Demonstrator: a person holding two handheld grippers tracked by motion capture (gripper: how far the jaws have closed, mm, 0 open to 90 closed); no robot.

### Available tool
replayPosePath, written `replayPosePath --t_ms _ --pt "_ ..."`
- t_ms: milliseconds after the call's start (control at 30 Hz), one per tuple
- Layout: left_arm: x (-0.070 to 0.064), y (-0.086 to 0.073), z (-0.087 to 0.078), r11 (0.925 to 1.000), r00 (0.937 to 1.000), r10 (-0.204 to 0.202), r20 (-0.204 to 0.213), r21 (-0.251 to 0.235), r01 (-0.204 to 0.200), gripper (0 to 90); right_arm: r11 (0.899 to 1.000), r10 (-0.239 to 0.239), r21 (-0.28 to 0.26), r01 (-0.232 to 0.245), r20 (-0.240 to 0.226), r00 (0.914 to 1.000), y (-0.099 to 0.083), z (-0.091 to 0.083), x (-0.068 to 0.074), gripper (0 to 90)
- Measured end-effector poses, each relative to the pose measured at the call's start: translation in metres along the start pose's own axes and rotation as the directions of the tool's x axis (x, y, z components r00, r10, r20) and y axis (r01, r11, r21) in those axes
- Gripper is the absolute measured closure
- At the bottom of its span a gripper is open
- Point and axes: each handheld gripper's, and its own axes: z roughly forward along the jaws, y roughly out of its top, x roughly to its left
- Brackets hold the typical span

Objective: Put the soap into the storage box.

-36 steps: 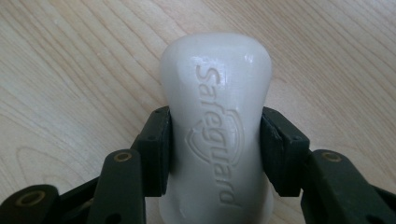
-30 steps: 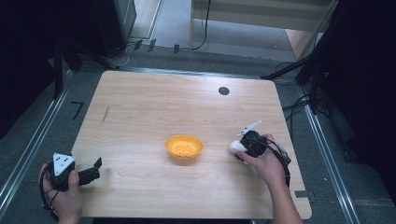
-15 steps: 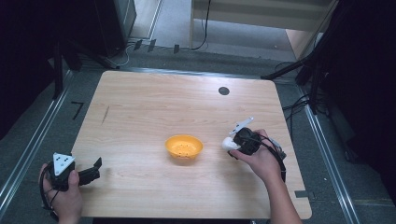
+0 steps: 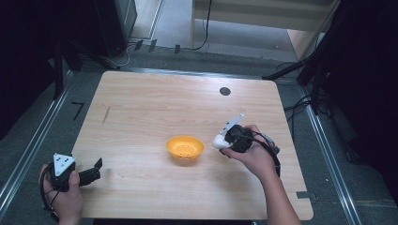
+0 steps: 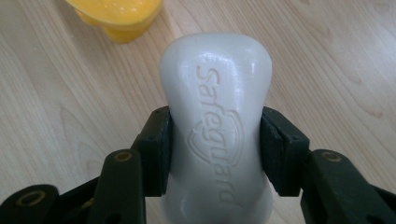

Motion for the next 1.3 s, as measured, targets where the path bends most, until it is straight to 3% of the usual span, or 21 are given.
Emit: replayPosePath --t_ms 600,1300 --pt "0.0 0.0 0.0 1.0 1.0 0.0 -0.001 0.004 0.0 0.0 0.995 -0.094 -0.032 0.093 -0.02 0.9954 0.031 0.001 0.015 50.6" --pt "0.001 0.0 0.0 1.0 1.0 -0.008 0.002 0.0 0.008 0.0 0.987 -0.158 -0.049 0.155 -0.047 0.9864 0.066 0.011 0.03 50.6"
